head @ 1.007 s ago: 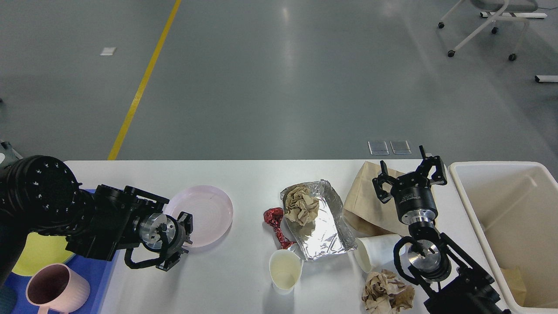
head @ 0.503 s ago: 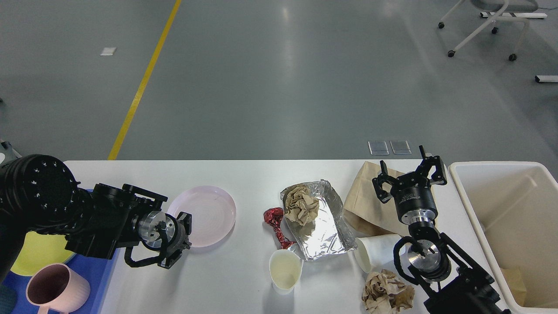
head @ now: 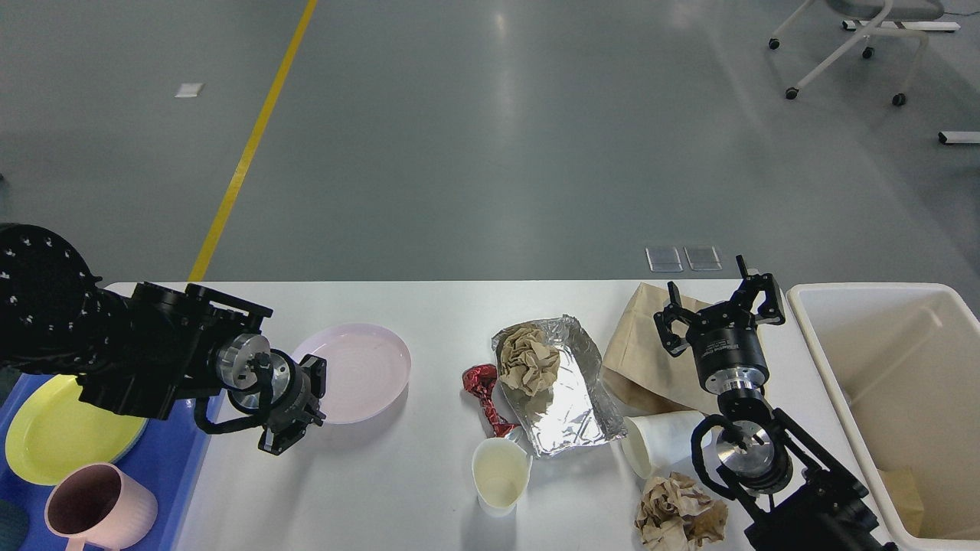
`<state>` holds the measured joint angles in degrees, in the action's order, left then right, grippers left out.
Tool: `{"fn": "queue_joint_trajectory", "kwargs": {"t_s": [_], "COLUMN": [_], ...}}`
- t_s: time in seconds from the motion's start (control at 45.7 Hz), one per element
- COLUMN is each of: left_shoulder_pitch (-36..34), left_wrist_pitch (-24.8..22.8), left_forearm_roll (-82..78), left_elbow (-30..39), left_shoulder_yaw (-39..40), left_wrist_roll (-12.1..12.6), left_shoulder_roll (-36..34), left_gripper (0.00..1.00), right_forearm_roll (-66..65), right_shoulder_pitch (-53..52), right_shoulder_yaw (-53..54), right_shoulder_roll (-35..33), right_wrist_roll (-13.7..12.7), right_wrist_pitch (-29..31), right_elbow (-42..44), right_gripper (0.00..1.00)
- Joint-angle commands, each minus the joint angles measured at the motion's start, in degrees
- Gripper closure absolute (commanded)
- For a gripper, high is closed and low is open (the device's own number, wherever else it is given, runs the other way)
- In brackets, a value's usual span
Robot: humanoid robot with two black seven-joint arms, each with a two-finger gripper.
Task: Tidy desktop
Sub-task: 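Lift the pink plate and carry it onto the blue tray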
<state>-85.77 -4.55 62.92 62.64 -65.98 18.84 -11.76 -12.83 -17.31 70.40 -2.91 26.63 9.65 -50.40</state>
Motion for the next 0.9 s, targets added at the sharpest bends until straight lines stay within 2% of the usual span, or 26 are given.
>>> {"fn": "queue_joint_trajectory", "kwargs": {"t_s": [0.0,0.197,0.416,0.481,0.591,0.635,0.7,0.875], "left_shoulder_pitch": [-6.77,-22.67,-44.29,-49.83,-57.65,-59.94,-61.71,-62.33], "left_wrist_pitch": [-0.64,-4.59,-7.84,-11.70,-22.85,-27.16,-31.21,-35.09], "left_forearm_roll": [-0.43,-3.94,-9.39,-11.93,-16.24,-17.74,-19.67,-24.59], "left_elbow": [5.47,16.54,30.34,32.89,34.31,34.31,34.22,34.31], "left_shoulder_yaw": [-2.13,-6.35,-10.57,-11.71,-15.13,-16.10,-17.25,-17.78], "left_wrist_roll": [2.25,2.43,2.43,2.43,2.08,1.72,1.55,-0.38], "left_shoulder_roll": [-1.77,-4.67,-5.29,-5.03,-5.03,-5.03,-5.46,-5.47], "left_gripper": [1.00,1.00,1.00,1.00,1.00,1.00,1.00,1.00], "right_forearm_roll": [0.00,0.00,0.00,0.00,0.00,0.00,0.00,0.00], "right_shoulder_pitch": [0.00,0.00,0.00,0.00,0.00,0.00,0.00,0.00], "right_shoulder_yaw": [0.00,0.00,0.00,0.00,0.00,0.00,0.00,0.00], "right_shoulder_roll": [0.01,0.01,-0.08,-0.08,-0.07,-0.08,-0.08,-0.08], "right_wrist_roll": [0.00,0.00,0.00,0.00,0.00,0.00,0.00,0.00], "right_wrist_pitch": [0.02,-0.07,-0.07,-0.07,0.02,-0.07,0.02,0.02], "right_elbow": [0.04,0.04,0.04,0.04,0.04,0.04,0.04,0.04], "right_gripper": [0.00,0.00,0.00,0.00,0.00,0.00,0.00,0.00]}}
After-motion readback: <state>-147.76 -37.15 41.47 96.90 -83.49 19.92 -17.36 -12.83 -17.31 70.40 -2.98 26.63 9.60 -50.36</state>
